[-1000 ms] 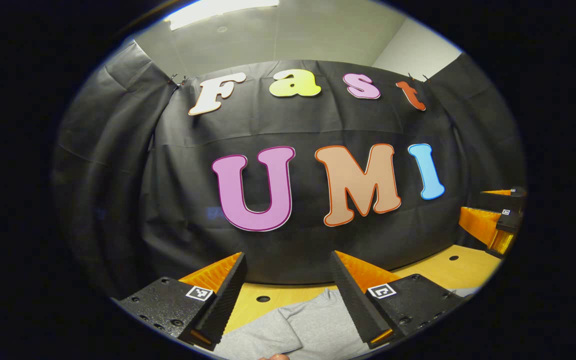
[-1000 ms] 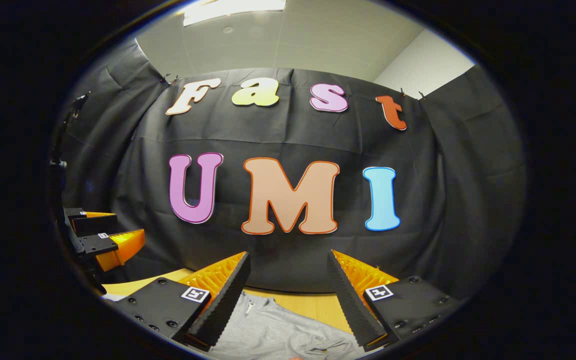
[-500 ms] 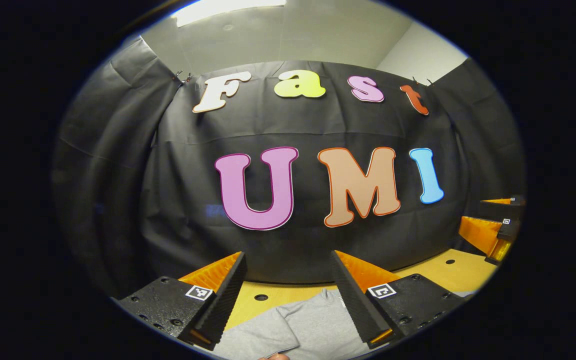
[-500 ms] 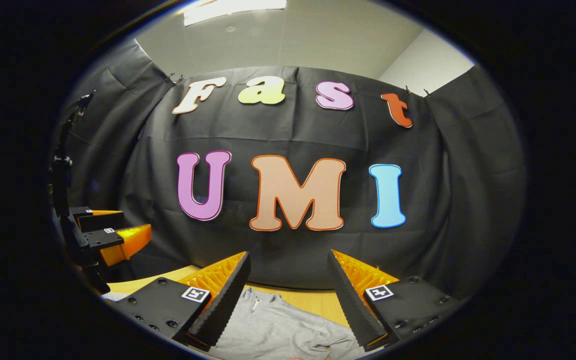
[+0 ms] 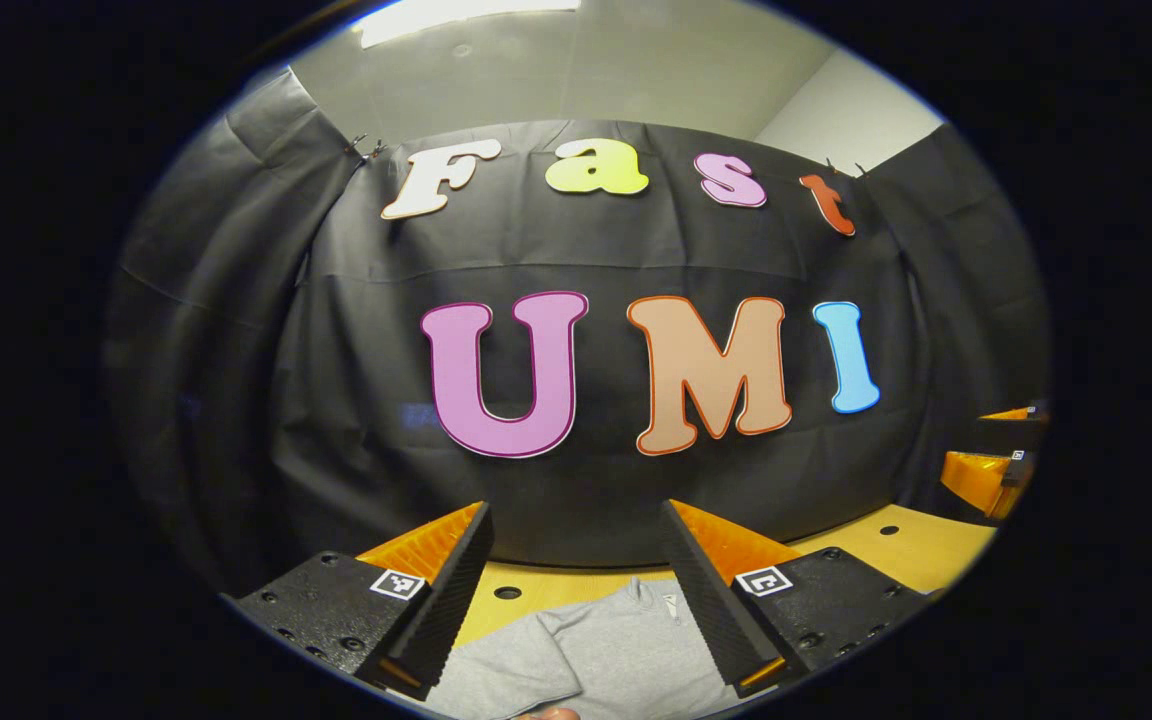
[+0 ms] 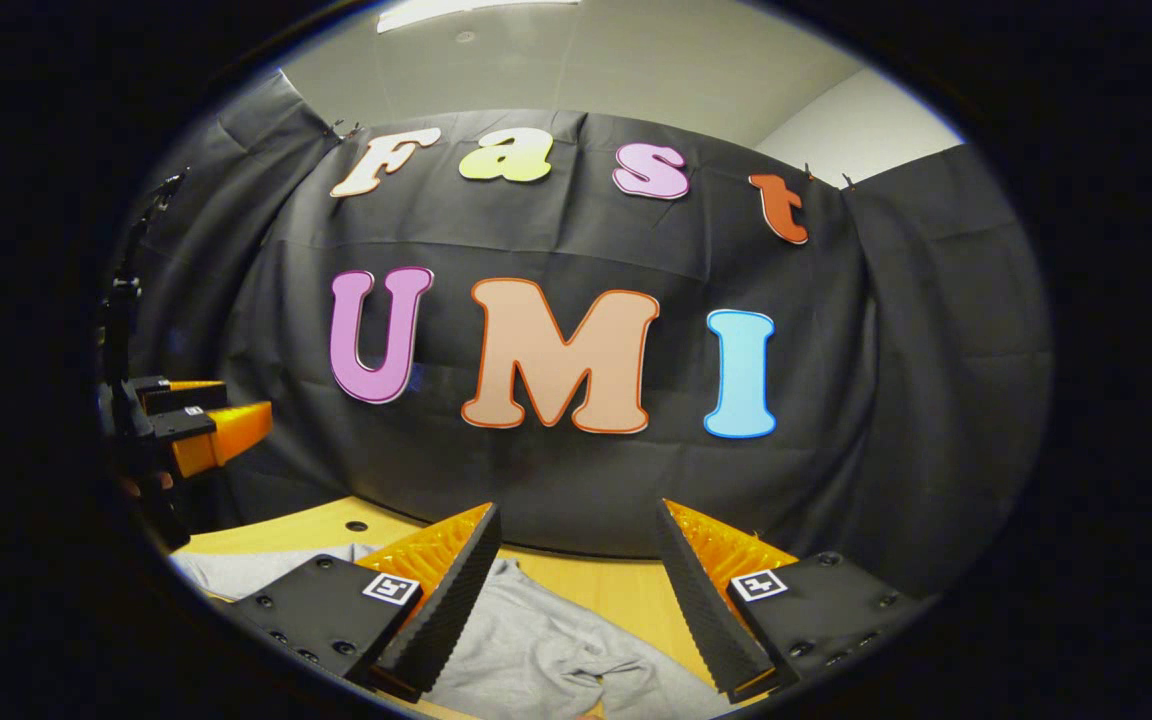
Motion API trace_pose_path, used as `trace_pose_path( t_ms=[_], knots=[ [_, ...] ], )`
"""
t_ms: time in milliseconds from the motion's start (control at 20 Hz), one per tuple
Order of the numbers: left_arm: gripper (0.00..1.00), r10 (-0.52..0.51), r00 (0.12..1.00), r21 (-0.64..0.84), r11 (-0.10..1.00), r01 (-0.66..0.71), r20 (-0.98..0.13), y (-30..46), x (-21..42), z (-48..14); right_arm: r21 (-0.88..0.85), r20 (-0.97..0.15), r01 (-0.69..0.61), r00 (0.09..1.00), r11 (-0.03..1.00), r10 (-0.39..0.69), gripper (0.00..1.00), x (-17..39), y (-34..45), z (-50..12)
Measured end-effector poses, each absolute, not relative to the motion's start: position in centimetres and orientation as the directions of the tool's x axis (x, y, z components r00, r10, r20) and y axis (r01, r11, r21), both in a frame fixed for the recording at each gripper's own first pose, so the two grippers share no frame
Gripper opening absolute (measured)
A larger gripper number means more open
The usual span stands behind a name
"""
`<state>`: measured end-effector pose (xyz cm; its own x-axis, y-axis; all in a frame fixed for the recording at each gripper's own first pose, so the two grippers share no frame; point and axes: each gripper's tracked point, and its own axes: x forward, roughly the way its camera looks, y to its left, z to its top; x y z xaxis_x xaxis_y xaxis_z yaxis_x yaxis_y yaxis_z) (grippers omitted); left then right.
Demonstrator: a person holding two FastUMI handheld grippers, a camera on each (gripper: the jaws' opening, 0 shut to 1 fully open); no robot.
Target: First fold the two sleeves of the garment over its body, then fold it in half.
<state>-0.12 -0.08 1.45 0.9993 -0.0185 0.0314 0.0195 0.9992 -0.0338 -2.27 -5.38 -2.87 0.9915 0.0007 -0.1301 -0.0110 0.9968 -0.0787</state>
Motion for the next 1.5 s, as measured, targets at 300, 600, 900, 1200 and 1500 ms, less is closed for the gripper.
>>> trace_pose_path(
  t_ms=[300, 600, 900, 1200, 1500],
  knots=[
    [0.96, -0.027, 0.999, -0.025, 0.999, 0.028, 0.031, -0.5, 0.2, 1.2, -0.131, -0.201, 0.048, 0.977, 0.99, -0.074, 0.97, -3.9, -10.6, -5.3],
    [0.96, -0.037, 0.999, -0.036, 0.999, 0.037, 0.01, -1.1, 0.4, 0.1, -0.159, -0.29, 0.089, 0.948, 0.983, -0.133, 0.98, -5.8, -15.4, -8.1],
    [0.96, -0.047, 0.999, -0.035, 0.998, 0.047, 0.009, -1.8, 0.4, 0.0, -0.172, -0.407, 0.115, 0.896, 0.978, -0.177, 0.98, -8.0, -19.2, -12.4],
    [0.96, -0.064, 0.998, -0.043, 0.997, 0.064, -0.008, -2.8, 0.6, -0.7, -0.226, -0.534, 0.094, 0.821, 0.97, -0.204, 0.98, -11.6, -22.4, -17.9],
    [0.97, -0.074, 0.997, -0.041, 0.996, 0.073, -0.022, -3.7, 0.8, -1.3, -0.169, -0.703, 0.085, 0.688, 0.982, -0.18, 0.98, -16.5, -24.8, -23.6]
  ],
)
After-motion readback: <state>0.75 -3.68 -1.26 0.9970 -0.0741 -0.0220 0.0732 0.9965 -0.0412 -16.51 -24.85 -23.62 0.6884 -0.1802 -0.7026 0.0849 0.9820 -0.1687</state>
